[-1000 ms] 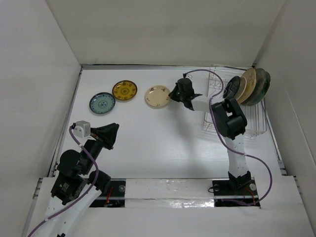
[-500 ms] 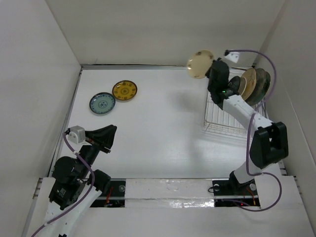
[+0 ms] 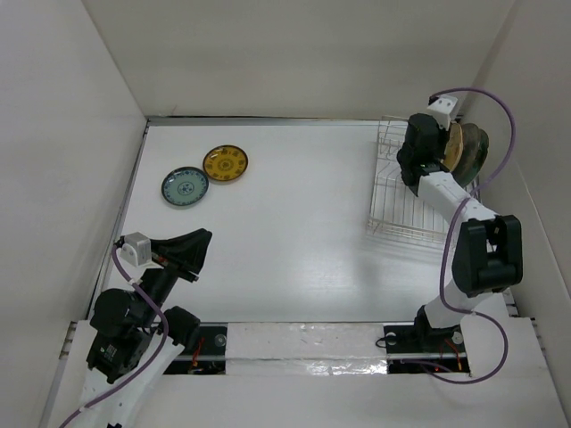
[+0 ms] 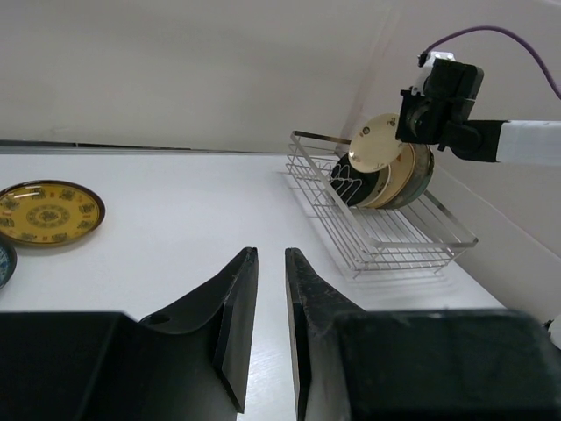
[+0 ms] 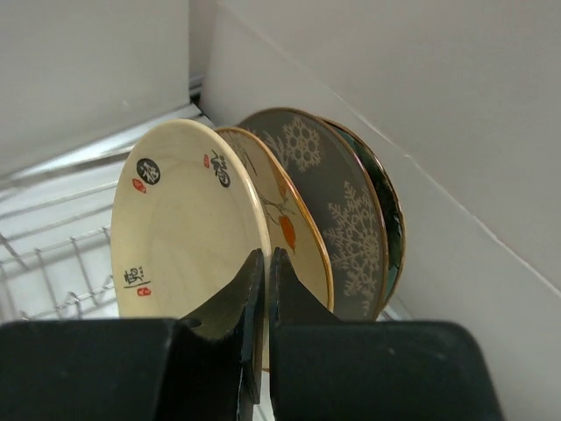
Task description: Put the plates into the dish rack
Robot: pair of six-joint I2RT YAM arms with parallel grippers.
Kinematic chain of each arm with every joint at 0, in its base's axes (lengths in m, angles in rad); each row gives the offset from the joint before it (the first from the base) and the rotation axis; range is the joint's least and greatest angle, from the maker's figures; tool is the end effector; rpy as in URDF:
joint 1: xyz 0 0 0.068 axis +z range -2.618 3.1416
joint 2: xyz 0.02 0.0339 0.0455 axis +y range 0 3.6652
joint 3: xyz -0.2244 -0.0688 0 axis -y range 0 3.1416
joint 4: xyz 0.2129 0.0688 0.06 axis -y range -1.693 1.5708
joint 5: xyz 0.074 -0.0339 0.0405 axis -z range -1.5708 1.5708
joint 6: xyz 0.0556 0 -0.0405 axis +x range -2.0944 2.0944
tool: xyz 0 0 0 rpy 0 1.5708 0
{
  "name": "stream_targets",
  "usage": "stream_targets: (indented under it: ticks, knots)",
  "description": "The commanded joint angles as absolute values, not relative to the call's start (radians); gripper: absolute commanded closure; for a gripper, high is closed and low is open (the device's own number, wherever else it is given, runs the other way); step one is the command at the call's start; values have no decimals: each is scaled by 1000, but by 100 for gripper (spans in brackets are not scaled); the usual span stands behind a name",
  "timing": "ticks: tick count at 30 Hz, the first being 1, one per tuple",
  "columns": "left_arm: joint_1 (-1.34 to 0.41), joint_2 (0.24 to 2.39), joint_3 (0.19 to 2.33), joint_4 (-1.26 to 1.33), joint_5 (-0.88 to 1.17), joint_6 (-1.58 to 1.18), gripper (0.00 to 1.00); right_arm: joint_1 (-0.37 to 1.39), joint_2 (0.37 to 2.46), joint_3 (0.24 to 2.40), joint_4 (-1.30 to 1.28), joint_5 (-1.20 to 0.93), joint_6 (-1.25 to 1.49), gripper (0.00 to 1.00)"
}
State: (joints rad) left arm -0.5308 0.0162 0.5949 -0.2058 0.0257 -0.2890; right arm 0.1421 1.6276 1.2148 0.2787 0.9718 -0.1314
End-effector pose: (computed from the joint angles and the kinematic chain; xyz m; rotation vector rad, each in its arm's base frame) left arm 0.0525 -0.0325 0.3310 0.1713 1.2181 -0.7325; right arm 0.3591 0.0050 0.2930 0.4988 1.6370 -0.8133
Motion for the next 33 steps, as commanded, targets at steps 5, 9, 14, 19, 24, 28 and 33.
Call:
stream_targets:
  ticks: [5,9,14,19,24,28,33]
  knots:
    - [-537,-44,591,-150,52,-282,83,143,1690,1243,342,1051,-275,100]
    - [-537,-46,591,-150,52,-282,83,143,1715,1243,341,1043,-282,100]
    - [-537,-41,592,-152,51,-284,83,185,1775,1239,357,1031,-301,100]
    - [-537,-35,592,-152,48,-284,83,225,1845,1224,454,1069,-382,95]
    - [-537,-29,592,-155,46,-282,83,259,1882,1230,454,1069,-388,75]
    - [-537,-25,594,-156,37,-284,83,259,1855,1255,391,1071,-324,61]
    - [-537,-14,594,-158,35,-284,83,278,1755,1339,212,974,-132,45]
